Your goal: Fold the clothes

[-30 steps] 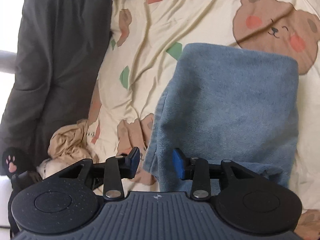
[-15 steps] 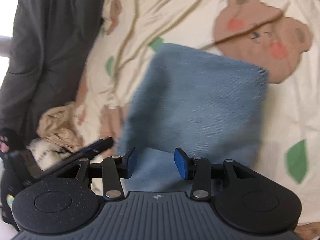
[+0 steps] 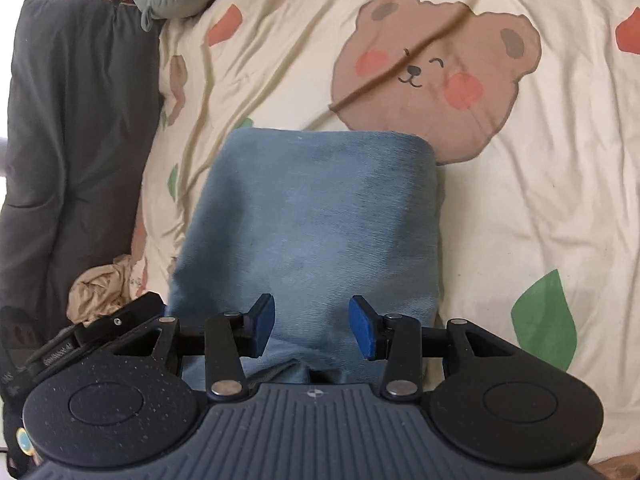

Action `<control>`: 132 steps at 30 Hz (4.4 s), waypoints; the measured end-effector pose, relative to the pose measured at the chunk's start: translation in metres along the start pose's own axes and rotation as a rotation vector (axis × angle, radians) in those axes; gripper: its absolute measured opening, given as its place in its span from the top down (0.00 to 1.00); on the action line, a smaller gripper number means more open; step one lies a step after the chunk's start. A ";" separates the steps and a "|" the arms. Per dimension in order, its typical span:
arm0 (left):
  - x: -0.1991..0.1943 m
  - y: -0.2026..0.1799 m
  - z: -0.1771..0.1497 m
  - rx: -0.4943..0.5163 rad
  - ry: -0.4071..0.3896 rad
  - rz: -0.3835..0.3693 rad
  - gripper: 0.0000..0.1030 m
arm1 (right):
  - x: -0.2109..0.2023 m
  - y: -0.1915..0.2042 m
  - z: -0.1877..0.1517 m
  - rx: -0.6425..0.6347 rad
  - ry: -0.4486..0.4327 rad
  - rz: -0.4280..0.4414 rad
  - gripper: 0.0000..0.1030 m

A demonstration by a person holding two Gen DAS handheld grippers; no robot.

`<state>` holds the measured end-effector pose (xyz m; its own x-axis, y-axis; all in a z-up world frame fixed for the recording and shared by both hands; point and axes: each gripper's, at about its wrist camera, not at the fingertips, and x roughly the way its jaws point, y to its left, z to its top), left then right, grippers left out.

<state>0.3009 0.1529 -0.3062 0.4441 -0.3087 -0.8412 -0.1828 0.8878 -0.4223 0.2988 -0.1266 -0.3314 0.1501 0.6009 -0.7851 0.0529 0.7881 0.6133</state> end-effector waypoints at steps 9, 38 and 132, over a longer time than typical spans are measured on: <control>0.027 -0.003 -0.017 0.014 0.101 0.045 0.46 | 0.032 -0.018 -0.021 0.049 0.058 -0.027 0.53; 0.032 0.055 -0.020 -0.076 0.137 -0.002 0.91 | 0.071 0.004 -0.075 -0.097 0.435 0.152 0.54; -0.016 0.097 -0.059 0.228 0.127 0.024 0.74 | 0.086 0.002 -0.104 -0.341 0.398 -0.123 0.56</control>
<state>0.2246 0.2235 -0.3534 0.3258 -0.3137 -0.8919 0.0171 0.9452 -0.3262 0.2092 -0.0590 -0.4069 -0.2262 0.4532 -0.8622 -0.2870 0.8149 0.5036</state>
